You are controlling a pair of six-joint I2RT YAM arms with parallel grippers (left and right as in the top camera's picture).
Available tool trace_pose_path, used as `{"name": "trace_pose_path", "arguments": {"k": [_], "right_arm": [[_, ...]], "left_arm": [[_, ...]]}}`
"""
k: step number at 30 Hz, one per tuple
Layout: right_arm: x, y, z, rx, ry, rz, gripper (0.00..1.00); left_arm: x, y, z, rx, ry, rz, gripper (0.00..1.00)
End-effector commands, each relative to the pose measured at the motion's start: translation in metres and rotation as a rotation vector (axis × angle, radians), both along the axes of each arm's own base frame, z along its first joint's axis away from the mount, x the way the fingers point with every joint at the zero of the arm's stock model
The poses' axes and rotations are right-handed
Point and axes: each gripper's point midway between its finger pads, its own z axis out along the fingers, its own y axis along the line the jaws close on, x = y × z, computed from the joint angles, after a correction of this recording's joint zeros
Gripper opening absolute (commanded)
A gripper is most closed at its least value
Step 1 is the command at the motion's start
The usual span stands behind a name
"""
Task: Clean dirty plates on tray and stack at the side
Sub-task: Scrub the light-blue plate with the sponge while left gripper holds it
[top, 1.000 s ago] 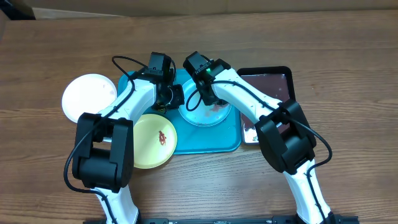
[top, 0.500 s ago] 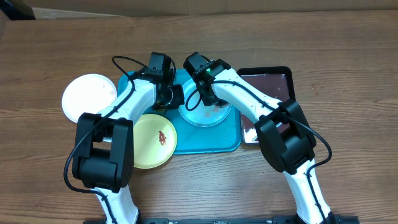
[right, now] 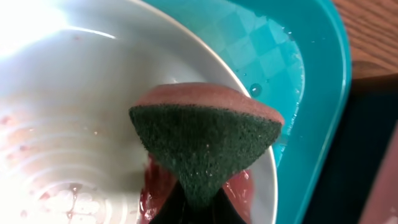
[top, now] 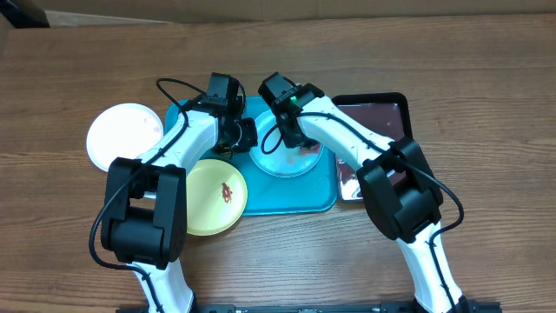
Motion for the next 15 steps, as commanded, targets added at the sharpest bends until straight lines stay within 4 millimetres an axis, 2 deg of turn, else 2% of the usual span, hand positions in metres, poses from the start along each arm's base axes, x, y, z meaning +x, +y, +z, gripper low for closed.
{"name": "trace_pose_path", "arguments": {"k": [1,7,15], "right_arm": [[-0.015,-0.003,-0.025,0.06,0.092,-0.014,0.04],[-0.037,0.008,-0.041,0.149,0.192,-0.001,0.04],[-0.066,0.043,-0.039,0.328,0.339,0.043,0.04]], "left_arm": [[-0.006,-0.003,-0.004,-0.013,0.02,-0.005,0.04],[-0.006,-0.003,-0.004,-0.013,0.02,-0.005,0.04],[-0.006,-0.003,-0.004,-0.013,0.02,-0.005,0.04]]}}
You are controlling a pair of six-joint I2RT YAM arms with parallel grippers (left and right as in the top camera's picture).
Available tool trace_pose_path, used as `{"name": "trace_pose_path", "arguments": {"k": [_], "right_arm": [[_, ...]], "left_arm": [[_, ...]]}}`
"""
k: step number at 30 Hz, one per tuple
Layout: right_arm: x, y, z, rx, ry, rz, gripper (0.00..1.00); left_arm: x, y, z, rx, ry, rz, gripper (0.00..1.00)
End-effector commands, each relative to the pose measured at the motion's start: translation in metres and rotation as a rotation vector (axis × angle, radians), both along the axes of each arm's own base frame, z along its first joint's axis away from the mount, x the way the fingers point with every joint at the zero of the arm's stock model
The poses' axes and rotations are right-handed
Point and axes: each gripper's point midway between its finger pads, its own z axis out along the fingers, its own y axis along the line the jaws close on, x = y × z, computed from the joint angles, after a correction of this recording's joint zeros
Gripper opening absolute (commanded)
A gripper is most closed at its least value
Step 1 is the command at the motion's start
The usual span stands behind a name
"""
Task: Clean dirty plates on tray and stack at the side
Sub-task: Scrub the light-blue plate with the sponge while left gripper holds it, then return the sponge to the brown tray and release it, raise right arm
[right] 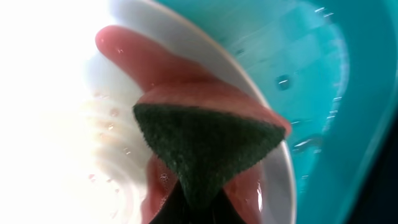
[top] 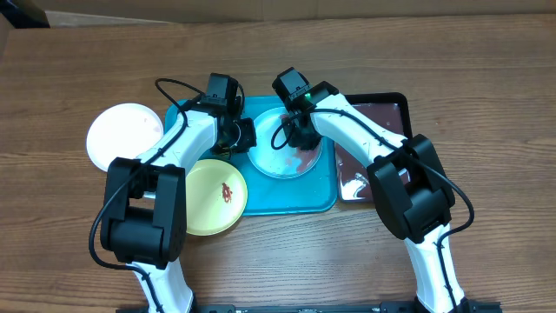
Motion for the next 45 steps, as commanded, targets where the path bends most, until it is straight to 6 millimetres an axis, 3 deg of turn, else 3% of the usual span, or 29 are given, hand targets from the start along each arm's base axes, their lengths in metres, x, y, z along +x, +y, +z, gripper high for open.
{"name": "trace_pose_path", "arguments": {"k": [1,6,10,13,16,21,24,33,36,40,45], "right_arm": [[-0.058,0.036,-0.033,0.162,0.249,0.071,0.04],[-0.07,0.056,-0.026,0.28,0.32,0.089,0.04],[-0.065,0.068,-0.01,0.398,0.355,0.089,0.04],[-0.053,0.082,0.02,0.562,0.365,0.141,0.04],[-0.032,0.083,0.053,0.678,0.352,0.137,0.04],[0.003,0.051,0.105,0.696,0.292,0.092,0.04],[0.013,0.021,0.12,0.629,0.27,0.039,0.04],[0.004,-0.112,0.096,0.136,0.31,-0.195,0.04],[0.001,-0.146,0.093,-0.01,0.304,-0.239,0.04],[0.002,-0.168,0.089,-0.127,0.278,-0.294,0.04],[0.001,-0.173,0.071,-0.153,0.284,-0.295,0.04]], "left_arm": [[-0.004,-0.005,-0.004,-0.02,0.015,-0.008,0.04],[-0.004,-0.005,-0.003,-0.02,0.015,-0.008,0.04],[-0.004,-0.005,-0.003,-0.02,0.015,-0.008,0.04],[-0.004,-0.005,-0.004,-0.02,0.015,-0.008,0.04],[-0.004,-0.005,-0.004,-0.02,0.015,-0.008,0.04],[-0.004,-0.005,-0.004,-0.02,0.015,-0.008,0.04],[-0.004,-0.005,-0.004,-0.02,0.015,-0.008,0.04],[-0.004,-0.005,-0.004,-0.02,0.015,-0.007,0.04],[-0.004,-0.005,-0.004,-0.02,0.015,-0.007,0.04],[-0.004,-0.005,-0.003,-0.02,0.014,-0.008,0.04],[-0.004,-0.005,-0.004,-0.02,0.015,-0.008,0.05]]}}
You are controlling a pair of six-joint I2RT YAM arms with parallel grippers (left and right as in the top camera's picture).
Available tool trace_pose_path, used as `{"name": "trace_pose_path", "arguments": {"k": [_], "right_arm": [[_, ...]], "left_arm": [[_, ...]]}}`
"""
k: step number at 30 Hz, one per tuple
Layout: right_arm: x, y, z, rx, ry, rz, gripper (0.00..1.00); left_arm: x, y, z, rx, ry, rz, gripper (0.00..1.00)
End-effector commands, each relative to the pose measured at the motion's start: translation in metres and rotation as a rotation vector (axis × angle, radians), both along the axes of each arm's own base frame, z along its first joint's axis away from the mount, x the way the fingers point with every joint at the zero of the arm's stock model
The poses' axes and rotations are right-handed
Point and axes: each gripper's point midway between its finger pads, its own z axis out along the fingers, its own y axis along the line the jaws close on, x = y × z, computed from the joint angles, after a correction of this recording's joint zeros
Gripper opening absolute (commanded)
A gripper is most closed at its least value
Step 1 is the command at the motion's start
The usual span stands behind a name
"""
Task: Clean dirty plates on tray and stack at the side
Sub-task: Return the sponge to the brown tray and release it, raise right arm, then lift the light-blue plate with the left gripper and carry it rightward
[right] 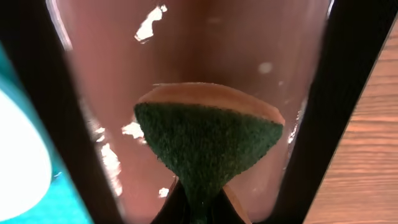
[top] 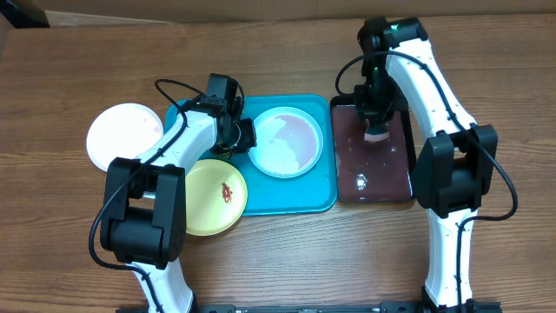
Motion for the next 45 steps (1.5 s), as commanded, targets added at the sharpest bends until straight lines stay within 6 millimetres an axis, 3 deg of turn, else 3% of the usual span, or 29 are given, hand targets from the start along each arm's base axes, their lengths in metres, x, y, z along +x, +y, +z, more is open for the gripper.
{"name": "trace_pose_path", "arguments": {"k": [1,5,6,8,10,11,13,18,23,28,31,33,34,40,42,45], "right_arm": [[-0.001,-0.011,-0.004,-0.066,-0.017,-0.003,0.04],[-0.002,-0.013,-0.023,-0.068,-0.011,-0.005,0.06],[-0.002,-0.013,-0.027,-0.068,-0.012,-0.006,0.11],[-0.001,-0.014,-0.035,-0.066,-0.017,-0.003,0.34],[0.0,-0.013,-0.035,-0.063,-0.022,0.008,0.4],[0.001,-0.014,-0.034,-0.061,-0.025,0.019,0.43],[0.005,-0.017,-0.029,-0.07,-0.038,0.024,0.45],[0.013,-0.031,-0.023,-0.078,-0.061,-0.018,0.49],[0.028,-0.032,-0.007,0.107,-0.089,-0.104,0.49],[0.049,-0.061,0.034,0.227,-0.173,-0.213,0.49],[0.055,-0.095,0.054,0.223,-0.217,-0.28,0.56],[0.055,-0.114,0.057,0.219,-0.228,-0.326,0.79],[0.053,-0.124,0.057,0.217,-0.228,-0.349,1.0],[0.05,-0.168,0.056,0.206,-0.245,-0.441,1.0],[0.048,-0.177,0.056,0.204,-0.247,-0.461,1.0],[0.047,-0.186,0.056,0.202,-0.249,-0.48,1.0]], "left_arm": [[-0.004,-0.005,-0.003,-0.01,0.013,-0.008,0.04],[-0.004,-0.005,-0.003,-0.01,0.013,-0.009,0.04],[-0.004,-0.005,-0.003,-0.01,0.013,-0.009,0.05],[-0.004,-0.005,-0.003,-0.01,0.013,-0.008,0.04],[-0.004,-0.005,-0.003,-0.01,0.013,-0.008,0.09],[-0.004,-0.005,-0.003,-0.01,0.013,-0.008,0.16],[-0.004,-0.005,-0.003,-0.01,0.013,-0.008,0.27],[-0.004,-0.005,-0.003,-0.01,0.013,-0.008,0.28],[-0.004,-0.005,-0.003,-0.009,0.013,-0.008,0.29],[-0.005,-0.004,-0.004,-0.006,0.016,-0.008,0.28],[-0.008,-0.003,-0.007,0.003,0.022,-0.008,0.28],[-0.01,0.0,-0.011,0.031,0.024,0.005,0.28],[-0.011,0.002,-0.013,0.046,0.024,0.012,0.27],[-0.011,-0.005,-0.018,0.056,0.002,-0.003,0.13],[-0.006,-0.006,-0.013,0.051,-0.011,-0.002,0.04],[0.006,-0.009,0.004,0.032,-0.031,0.002,0.04]]}}
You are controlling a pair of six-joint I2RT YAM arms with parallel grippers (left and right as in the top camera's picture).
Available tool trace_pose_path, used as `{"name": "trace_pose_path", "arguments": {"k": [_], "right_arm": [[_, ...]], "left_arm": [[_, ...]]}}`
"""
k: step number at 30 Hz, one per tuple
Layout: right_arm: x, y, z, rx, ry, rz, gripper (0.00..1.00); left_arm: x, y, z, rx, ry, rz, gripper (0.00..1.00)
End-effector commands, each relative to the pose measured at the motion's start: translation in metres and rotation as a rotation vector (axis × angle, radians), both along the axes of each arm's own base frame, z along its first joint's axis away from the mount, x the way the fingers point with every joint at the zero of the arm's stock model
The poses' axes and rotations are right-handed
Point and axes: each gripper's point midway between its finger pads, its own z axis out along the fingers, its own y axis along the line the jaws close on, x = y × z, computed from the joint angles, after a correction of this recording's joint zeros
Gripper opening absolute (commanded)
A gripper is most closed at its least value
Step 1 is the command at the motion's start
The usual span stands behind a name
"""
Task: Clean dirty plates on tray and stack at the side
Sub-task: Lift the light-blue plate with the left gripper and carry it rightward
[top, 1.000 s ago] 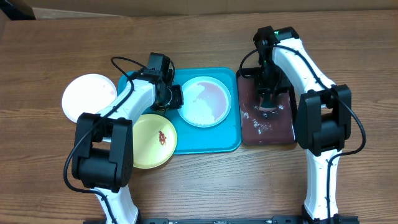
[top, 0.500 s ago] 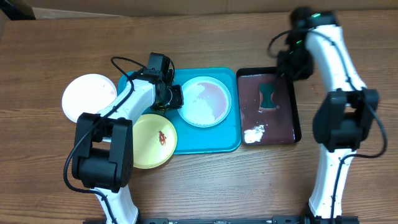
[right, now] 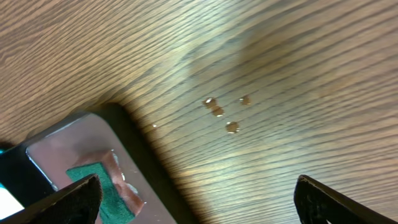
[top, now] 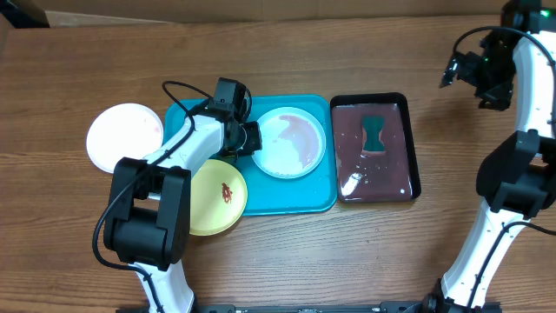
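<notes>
A white plate [top: 291, 142] with a faint pink smear lies on the teal tray [top: 287, 196]. My left gripper [top: 247, 137] is at the plate's left rim and looks shut on it. The green sponge [top: 375, 130] lies loose in the black basin [top: 412, 148] of reddish water. It also shows at the lower left of the right wrist view, sponge [right: 93, 190] in basin [right: 134, 146]. My right gripper [right: 199, 202] is open and empty, far to the right over bare wood, also seen as the right gripper [top: 473, 74] from overhead.
A yellow plate [top: 215, 196] with a red stain overlaps the tray's lower left corner. A clean white plate [top: 124, 136] sits on the table left of the tray. A few water drops [right: 224, 112] lie on the wood beside the basin.
The right gripper has let go of the sponge, which now lies in the basin. It now stands open at the far right of the table. The left gripper has shifted slightly right along the plate's rim.
My right gripper first held the sponge against a red smear on the white plate, the left gripper at the plate's rim. Half a second later it was still on the plate. Then it held the sponge in the black basin. Now the sponge lies there, released.
</notes>
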Motion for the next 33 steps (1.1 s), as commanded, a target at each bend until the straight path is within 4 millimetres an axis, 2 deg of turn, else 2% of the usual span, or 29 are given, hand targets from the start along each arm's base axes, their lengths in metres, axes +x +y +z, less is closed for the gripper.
{"name": "trace_pose_path", "arguments": {"k": [1,8,14,18,23,25,33], "right_arm": [[0.002,-0.004,0.015,0.004,-0.044,-0.011,1.0],[0.002,-0.006,0.015,0.004,-0.044,-0.016,1.0],[0.002,-0.006,0.015,0.004,-0.044,-0.016,1.0],[0.002,-0.006,0.015,0.004,-0.044,-0.016,1.0],[0.002,-0.006,0.015,0.004,-0.044,-0.016,1.0],[0.002,-0.006,0.015,0.004,-0.044,-0.016,1.0],[0.002,-0.006,0.015,0.004,-0.044,-0.016,1.0]], "left_arm": [[0.013,0.0,0.017,0.0,-0.017,0.009,0.04],[0.046,0.0,0.084,0.034,-0.093,-0.004,0.04],[0.059,-0.009,0.13,0.019,-0.152,-0.018,0.04],[0.061,-0.03,0.144,0.01,-0.192,-0.058,0.04],[0.06,-0.062,0.149,0.051,-0.256,-0.116,0.04],[0.058,-0.081,0.153,0.108,-0.312,-0.145,0.04],[0.052,-0.125,0.174,0.346,-0.525,-0.232,0.04]]}}
